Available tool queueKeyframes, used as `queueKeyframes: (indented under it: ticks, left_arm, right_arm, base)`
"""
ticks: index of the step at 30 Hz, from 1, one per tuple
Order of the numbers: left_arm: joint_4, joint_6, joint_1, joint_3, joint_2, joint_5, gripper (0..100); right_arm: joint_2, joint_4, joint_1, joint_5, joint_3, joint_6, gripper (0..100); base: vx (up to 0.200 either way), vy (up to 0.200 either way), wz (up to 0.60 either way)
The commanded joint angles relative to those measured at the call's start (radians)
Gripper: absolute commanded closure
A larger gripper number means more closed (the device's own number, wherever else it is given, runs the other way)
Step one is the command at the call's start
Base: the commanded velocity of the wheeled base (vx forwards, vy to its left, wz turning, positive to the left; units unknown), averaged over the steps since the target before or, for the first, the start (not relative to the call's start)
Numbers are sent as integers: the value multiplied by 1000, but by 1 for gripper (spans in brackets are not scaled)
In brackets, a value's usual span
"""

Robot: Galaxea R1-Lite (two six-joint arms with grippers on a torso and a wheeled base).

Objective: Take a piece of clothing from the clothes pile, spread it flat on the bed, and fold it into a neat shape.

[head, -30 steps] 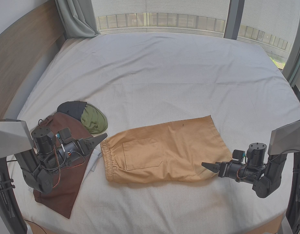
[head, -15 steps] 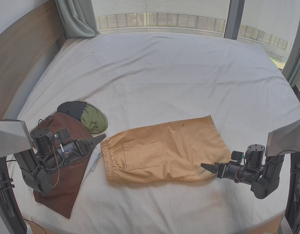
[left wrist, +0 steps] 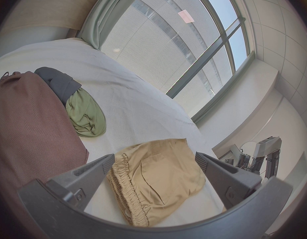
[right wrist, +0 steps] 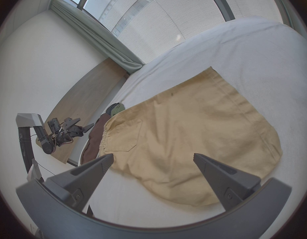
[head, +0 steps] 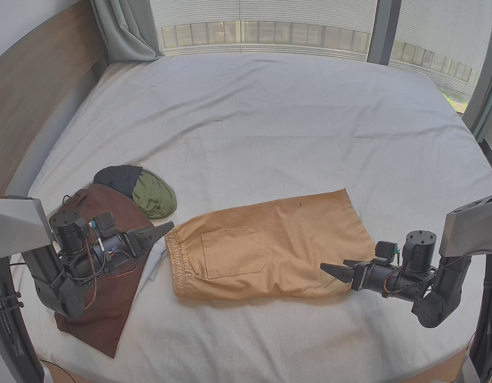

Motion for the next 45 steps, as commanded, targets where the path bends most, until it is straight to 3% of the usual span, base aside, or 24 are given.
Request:
queueKeyframes:
  ticks: [1,45]
  left_arm:
    - [-2,3,-1,7,4,0,0]
    - [-4,-2,-45,-28,285,8,0]
  right_arm:
    - [-39,-1,27,0,9,1,0]
    - [-35,-1,65,-4,15,-1,0]
  base:
    - [0,0,0]
    - [0,0,0]
